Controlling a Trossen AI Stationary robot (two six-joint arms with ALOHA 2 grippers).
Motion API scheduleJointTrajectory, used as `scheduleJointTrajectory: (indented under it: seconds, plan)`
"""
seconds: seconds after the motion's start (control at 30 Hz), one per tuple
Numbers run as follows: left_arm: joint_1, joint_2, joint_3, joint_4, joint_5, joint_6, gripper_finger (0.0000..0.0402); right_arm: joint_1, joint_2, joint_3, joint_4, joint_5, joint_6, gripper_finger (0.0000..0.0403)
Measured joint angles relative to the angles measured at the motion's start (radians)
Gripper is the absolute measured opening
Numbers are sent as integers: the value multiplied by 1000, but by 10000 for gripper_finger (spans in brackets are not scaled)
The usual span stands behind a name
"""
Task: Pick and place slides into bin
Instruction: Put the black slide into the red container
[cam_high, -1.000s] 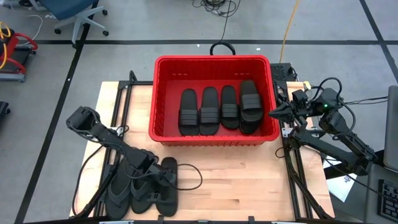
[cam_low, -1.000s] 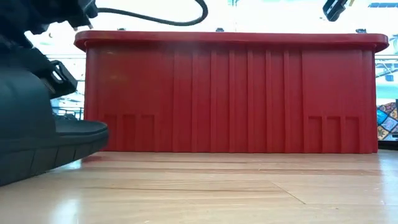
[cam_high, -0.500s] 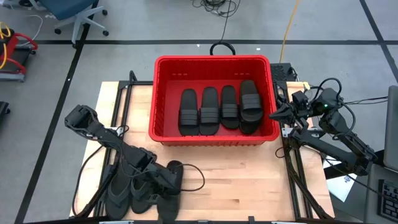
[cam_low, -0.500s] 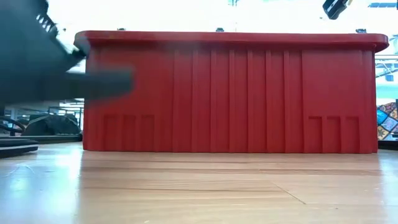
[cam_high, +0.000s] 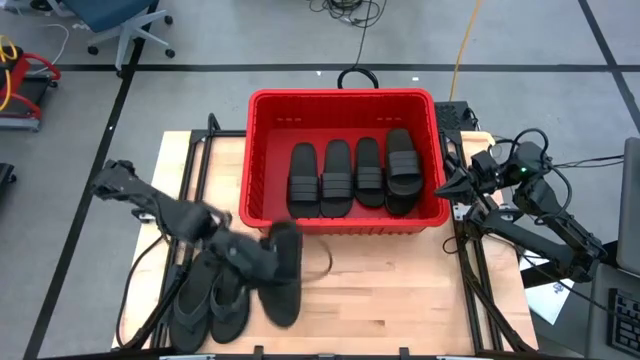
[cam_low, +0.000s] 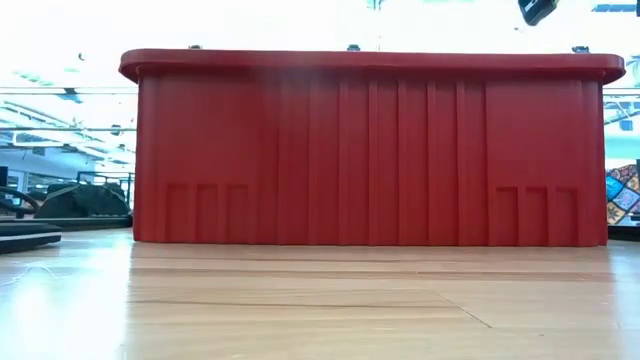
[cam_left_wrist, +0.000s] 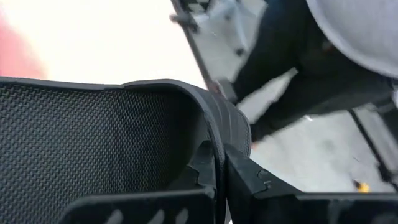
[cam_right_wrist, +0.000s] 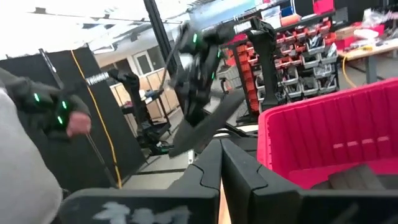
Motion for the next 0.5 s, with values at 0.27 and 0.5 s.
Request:
scheduleJointTrajectory:
  seconds: [0.27,0.5]
  plan:
    - [233,3,428,-171,-88,174,4,0,0,0,0,-1,-37,0]
    - [504,47,617,-191,-83,308,2,-1,6,0,-30,7,-73,0]
